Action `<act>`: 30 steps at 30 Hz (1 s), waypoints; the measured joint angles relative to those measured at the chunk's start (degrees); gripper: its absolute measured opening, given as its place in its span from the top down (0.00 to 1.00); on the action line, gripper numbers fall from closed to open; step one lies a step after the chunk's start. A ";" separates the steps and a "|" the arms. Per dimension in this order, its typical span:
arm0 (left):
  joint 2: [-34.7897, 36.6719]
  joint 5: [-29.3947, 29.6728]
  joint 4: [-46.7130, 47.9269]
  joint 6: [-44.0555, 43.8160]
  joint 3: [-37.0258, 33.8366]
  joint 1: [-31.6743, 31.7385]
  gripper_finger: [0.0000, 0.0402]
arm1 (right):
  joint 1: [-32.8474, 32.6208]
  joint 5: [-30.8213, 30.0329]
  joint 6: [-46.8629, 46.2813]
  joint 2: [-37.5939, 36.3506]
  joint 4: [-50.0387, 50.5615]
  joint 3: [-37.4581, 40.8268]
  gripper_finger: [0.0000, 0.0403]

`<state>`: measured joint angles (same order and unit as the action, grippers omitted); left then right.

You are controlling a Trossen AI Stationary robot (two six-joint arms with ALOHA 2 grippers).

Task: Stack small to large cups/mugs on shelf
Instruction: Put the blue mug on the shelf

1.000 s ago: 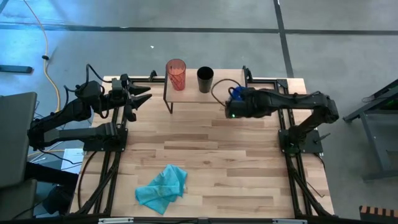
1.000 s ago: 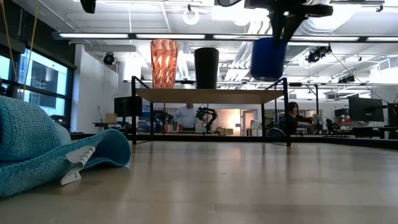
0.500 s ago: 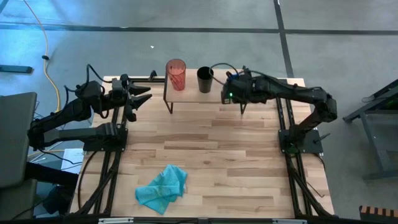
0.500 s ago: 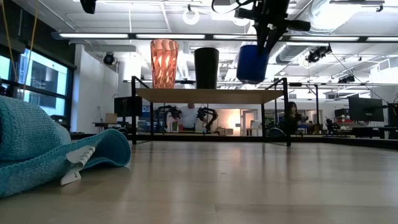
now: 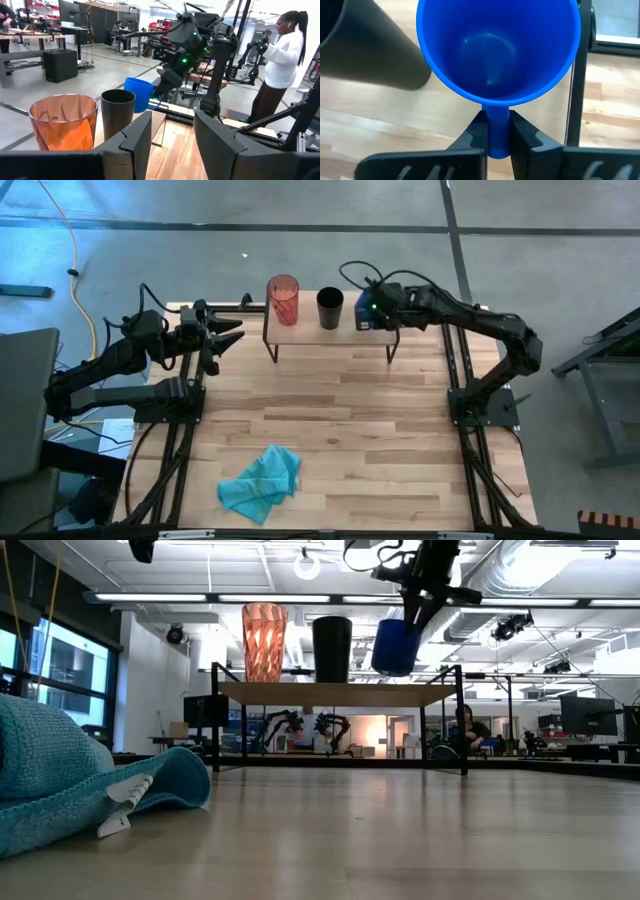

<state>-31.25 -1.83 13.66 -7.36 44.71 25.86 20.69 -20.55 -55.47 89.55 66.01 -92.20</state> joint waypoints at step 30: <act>0.03 1.05 0.28 -0.60 0.00 0.00 0.66 | 2.57 7.88 3.44 4.95 3.52 -2.64 0.96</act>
<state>-31.22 -0.78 13.93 -7.97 44.71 25.86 23.27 -12.66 -52.03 94.50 69.54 -94.84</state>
